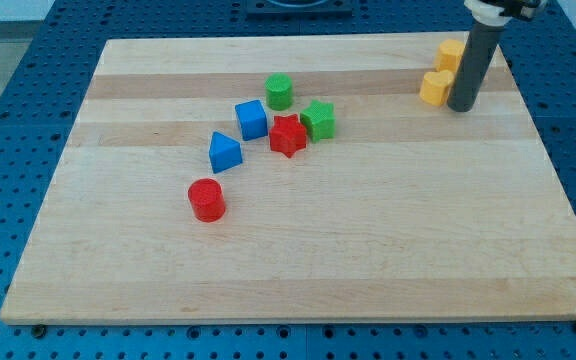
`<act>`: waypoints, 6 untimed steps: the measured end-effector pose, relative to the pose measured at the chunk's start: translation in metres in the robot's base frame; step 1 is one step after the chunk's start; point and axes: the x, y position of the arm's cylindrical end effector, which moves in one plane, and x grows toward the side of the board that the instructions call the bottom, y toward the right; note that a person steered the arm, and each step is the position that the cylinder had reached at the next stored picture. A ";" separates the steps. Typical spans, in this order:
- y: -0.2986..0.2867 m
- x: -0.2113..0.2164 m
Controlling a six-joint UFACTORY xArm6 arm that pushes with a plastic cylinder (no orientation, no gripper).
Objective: Separate the yellow blocks
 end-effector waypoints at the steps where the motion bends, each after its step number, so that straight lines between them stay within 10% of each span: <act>1: 0.004 -0.001; 6: -0.001 -0.135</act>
